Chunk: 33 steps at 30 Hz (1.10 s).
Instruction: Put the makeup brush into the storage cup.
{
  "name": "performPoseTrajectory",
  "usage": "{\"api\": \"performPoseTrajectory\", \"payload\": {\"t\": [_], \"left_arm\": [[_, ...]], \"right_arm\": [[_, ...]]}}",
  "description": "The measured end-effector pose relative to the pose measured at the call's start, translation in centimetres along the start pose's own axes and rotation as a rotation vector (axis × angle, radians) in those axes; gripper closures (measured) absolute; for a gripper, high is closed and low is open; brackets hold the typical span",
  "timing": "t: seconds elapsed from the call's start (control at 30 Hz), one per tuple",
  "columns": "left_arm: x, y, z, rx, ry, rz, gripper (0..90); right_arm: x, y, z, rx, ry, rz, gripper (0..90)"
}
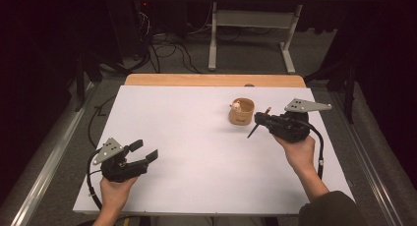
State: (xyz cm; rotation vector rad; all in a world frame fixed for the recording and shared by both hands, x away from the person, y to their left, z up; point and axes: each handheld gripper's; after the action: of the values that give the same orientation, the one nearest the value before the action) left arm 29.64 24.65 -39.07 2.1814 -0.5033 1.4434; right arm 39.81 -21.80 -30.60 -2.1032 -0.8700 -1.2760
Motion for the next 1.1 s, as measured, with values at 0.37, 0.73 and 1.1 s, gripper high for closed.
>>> {"api": "performPoseTrajectory", "payload": {"t": [0.37,0.73,1.1], "left_arm": [[0.0,0.1,0.0,-0.001,0.009,-0.002,28.9],[0.0,0.0,0.0,-0.003,0.006,-0.001,28.9],[0.0,-0.1,0.0,-0.003,0.008,-0.008,28.8]], "right_arm": [[1.0,0.8,0.7,-0.019,-0.011,0.010,84.8],[2.2,1.6,1.5,-0.051,-0.028,0.014,84.9],[3.1,2.2,2.0,-0.076,-0.042,0.012,84.9]]}}
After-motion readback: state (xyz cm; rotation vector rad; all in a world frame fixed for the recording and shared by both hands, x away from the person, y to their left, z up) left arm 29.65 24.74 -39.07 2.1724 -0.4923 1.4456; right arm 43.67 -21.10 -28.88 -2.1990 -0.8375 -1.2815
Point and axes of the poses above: each handheld gripper's, and its own axes: z roughly forward along the jaws, x roughly out of its top, y roughly to its right
